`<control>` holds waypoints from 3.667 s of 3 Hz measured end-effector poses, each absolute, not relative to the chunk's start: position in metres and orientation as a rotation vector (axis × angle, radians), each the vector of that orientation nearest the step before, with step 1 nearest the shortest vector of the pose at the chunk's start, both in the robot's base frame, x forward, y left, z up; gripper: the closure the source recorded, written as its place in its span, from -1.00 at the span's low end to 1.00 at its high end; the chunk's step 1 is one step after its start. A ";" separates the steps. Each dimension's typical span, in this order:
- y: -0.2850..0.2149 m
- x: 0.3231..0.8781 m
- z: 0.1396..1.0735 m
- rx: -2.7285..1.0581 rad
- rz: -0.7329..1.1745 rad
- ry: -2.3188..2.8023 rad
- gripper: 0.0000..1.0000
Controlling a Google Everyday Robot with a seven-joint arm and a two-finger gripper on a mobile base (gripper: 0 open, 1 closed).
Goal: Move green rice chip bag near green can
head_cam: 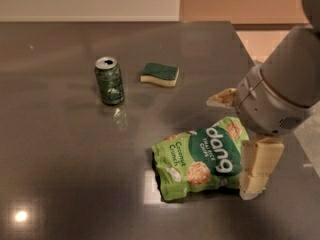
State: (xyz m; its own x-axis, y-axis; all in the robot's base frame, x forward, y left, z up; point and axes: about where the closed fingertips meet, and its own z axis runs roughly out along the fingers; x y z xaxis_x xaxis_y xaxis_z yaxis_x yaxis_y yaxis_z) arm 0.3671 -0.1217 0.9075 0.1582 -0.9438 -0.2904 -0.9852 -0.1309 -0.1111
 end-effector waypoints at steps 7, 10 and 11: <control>-0.080 0.399 0.869 -2.296 0.251 1.807 0.76; -0.004 0.443 0.902 -2.222 0.322 1.851 1.00; 0.009 0.461 0.898 -2.178 0.327 1.895 1.00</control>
Offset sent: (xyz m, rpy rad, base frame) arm 0.0045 0.0255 -0.0677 -0.0128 0.0298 0.1148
